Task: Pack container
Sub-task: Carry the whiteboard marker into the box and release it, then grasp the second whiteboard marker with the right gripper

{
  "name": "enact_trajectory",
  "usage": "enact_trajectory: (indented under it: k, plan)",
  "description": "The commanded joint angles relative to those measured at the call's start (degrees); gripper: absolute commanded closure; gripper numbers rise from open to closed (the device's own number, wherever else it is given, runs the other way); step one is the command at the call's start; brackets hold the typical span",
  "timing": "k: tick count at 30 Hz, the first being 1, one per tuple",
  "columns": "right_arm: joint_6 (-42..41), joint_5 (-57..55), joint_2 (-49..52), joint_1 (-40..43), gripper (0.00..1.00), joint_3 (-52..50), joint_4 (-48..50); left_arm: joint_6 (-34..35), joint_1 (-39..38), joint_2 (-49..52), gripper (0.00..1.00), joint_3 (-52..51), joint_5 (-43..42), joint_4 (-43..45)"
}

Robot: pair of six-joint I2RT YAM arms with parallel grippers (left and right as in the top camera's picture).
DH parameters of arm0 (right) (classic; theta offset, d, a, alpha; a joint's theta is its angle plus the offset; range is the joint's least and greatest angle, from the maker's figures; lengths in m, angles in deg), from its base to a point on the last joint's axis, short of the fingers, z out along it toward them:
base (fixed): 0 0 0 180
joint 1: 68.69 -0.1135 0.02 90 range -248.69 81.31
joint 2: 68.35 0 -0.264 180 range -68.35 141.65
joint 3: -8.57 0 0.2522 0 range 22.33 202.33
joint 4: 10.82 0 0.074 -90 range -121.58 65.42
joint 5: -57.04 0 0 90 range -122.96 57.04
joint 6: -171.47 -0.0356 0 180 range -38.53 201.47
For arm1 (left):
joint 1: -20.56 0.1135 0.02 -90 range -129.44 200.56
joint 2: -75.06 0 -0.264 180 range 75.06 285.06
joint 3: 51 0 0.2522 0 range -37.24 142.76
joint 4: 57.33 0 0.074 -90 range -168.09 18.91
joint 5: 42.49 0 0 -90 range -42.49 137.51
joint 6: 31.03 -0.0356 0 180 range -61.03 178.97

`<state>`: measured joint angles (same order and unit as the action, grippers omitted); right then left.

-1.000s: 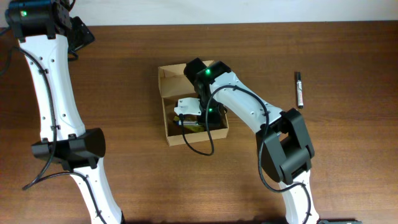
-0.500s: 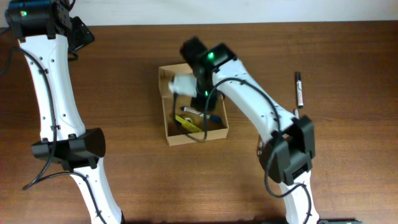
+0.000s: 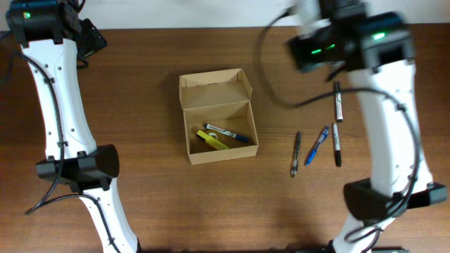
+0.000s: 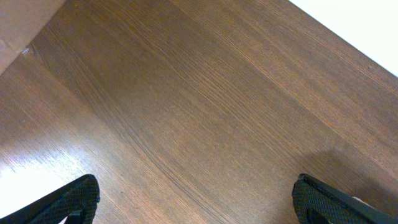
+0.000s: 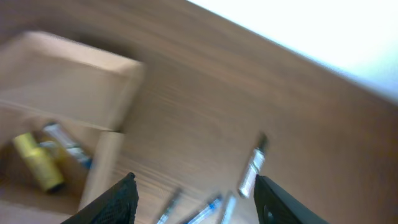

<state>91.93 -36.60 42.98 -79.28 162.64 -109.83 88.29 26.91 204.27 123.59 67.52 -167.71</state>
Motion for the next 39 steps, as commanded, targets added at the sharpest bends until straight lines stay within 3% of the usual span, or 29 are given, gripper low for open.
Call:
enact_trajectory:
  k: [1,11,19,32,34,36,38,39]
  plan:
    - [-5.0,1.8,3.4,7.9,0.41,-2.1,-0.7,-0.7,0.2,-1.8,0.00,0.6,0.6,0.0]
    - [-4.7,5.6,14.8,20.8,0.42,-14.3,4.7,-0.7,0.2,-1.8,0.00,0.6,0.6,0.0]
    - [-4.6,9.3,24.0,21.9,0.42,-19.8,9.8,-0.7,0.2,-1.8,0.00,0.6,0.6,0.0]
    - [-5.5,9.4,30.9,21.9,0.53,-20.2,14.5,-0.7,0.2,-1.8,0.00,0.6,0.6,0.0]
    - [-5.4,9.4,31.5,21.9,0.59,-20.2,14.7,-0.7,0.2,-1.8,0.00,0.6,0.6,0.0]
    - [-5.4,9.4,32.0,22.0,0.73,-20.3,14.8,-0.7,0.2,-1.8,0.00,0.6,0.6,0.0]
    - [-5.5,9.4,32.4,22.0,0.94,-20.5,14.7,-0.7,0.2,-1.8,0.00,0.6,0.6,0.0]
    - [-5.5,9.5,32.4,22.0,0.96,-20.5,14.6,-0.7,0.2,-1.8,0.00,0.6,0.6,0.0]
